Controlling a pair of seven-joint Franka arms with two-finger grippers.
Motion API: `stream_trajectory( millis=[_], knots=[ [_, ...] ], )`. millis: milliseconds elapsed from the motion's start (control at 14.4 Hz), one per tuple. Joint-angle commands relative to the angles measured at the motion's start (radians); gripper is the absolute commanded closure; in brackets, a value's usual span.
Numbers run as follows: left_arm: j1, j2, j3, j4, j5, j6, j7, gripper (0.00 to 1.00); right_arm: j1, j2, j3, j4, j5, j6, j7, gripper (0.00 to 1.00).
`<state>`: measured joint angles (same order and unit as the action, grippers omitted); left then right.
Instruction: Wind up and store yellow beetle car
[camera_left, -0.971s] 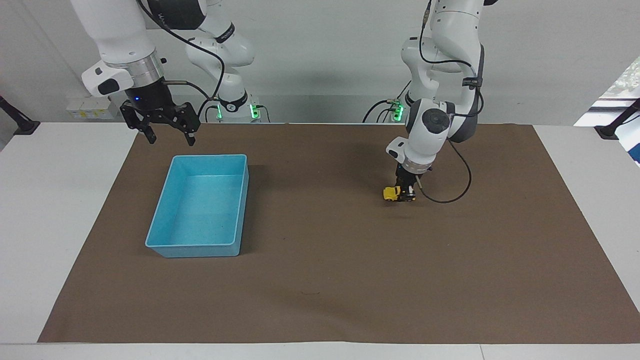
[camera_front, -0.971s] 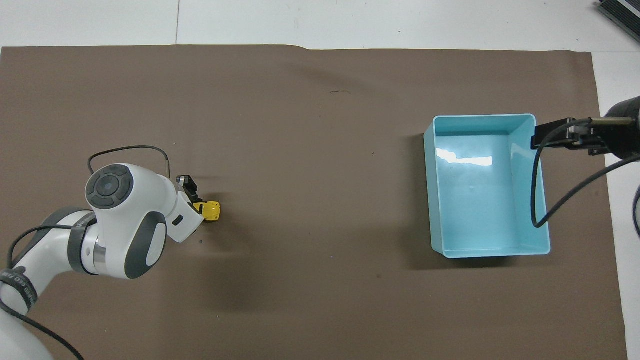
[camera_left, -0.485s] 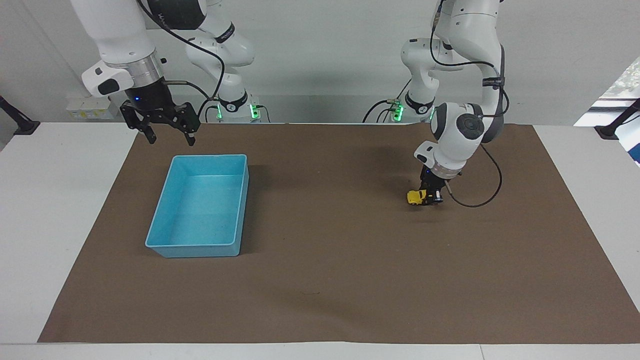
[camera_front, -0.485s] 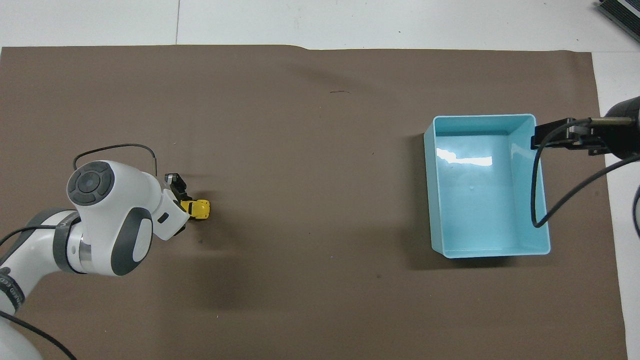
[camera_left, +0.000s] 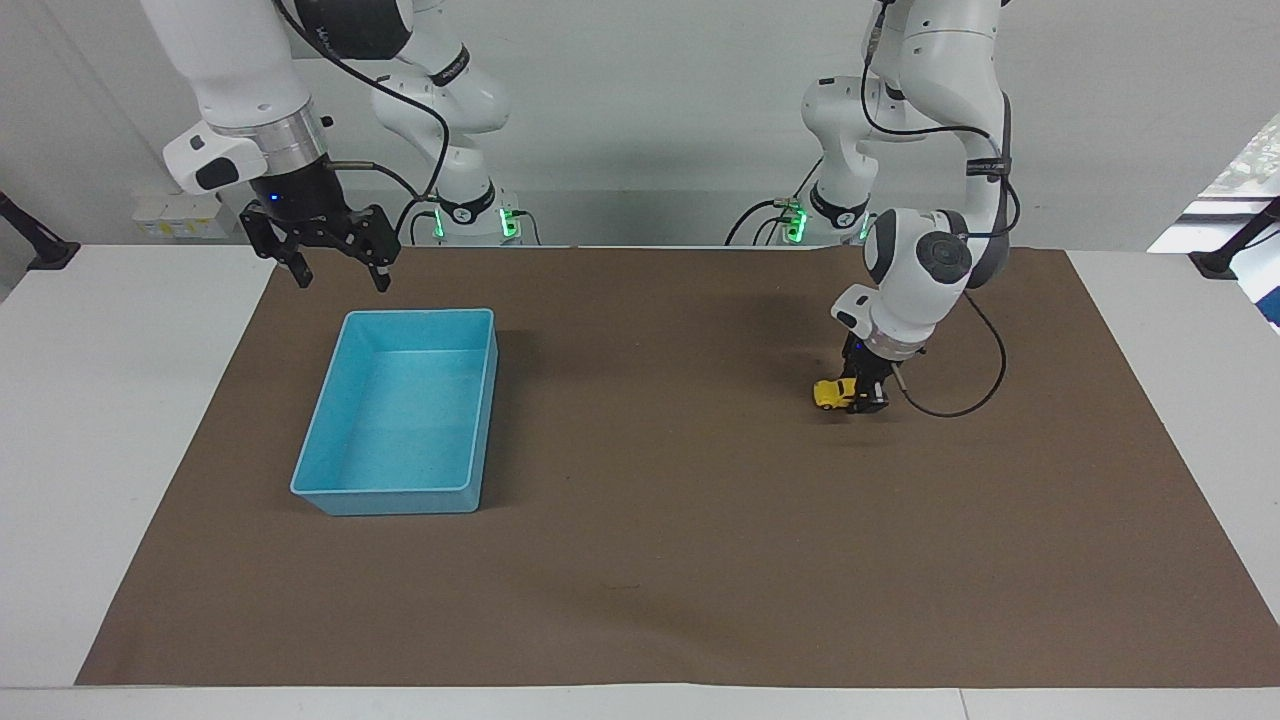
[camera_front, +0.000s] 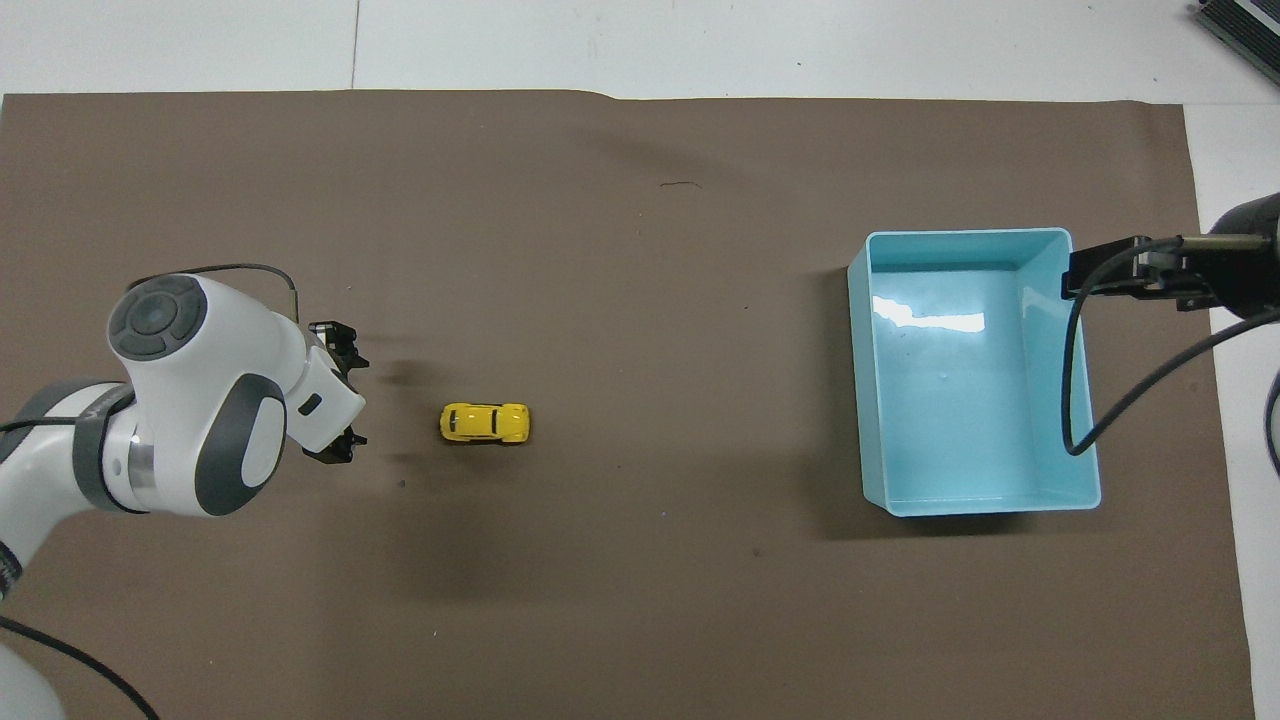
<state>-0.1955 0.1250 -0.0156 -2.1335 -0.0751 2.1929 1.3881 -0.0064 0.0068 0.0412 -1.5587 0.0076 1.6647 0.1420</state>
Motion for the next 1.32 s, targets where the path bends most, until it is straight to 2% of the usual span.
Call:
stream_trajectory(
  millis=[0, 208, 416, 624, 901, 1248],
  knots=[
    [0.007, -0.033, -0.004, 0.075, 0.008, -0.088, -0.122, 0.0, -0.01, -0.01, 0.006, -0.001, 0.015, -0.016, 0.008, 0.0],
    [0.008, -0.076, -0.001, 0.107, 0.011, -0.09, -0.341, 0.0, -0.01, -0.01, 0.006, -0.001, 0.015, -0.016, 0.008, 0.0],
    [0.024, -0.088, 0.003, 0.176, 0.014, -0.126, -0.501, 0.0, -0.01, -0.01, 0.006, -0.001, 0.015, -0.016, 0.008, 0.0],
    [0.068, -0.081, 0.006, 0.265, 0.027, -0.212, -0.731, 0.0, -0.01, -0.01, 0.006, -0.001, 0.015, -0.016, 0.008, 0.0],
    [0.09, -0.09, 0.019, 0.352, 0.106, -0.301, -0.892, 0.0, -0.01, -0.01, 0.006, -0.001, 0.015, -0.016, 0.008, 0.0],
    [0.12, -0.107, 0.026, 0.452, 0.107, -0.393, -1.203, 0.0, -0.01, -0.01, 0.005, -0.001, 0.014, -0.016, 0.008, 0.0]
  ],
)
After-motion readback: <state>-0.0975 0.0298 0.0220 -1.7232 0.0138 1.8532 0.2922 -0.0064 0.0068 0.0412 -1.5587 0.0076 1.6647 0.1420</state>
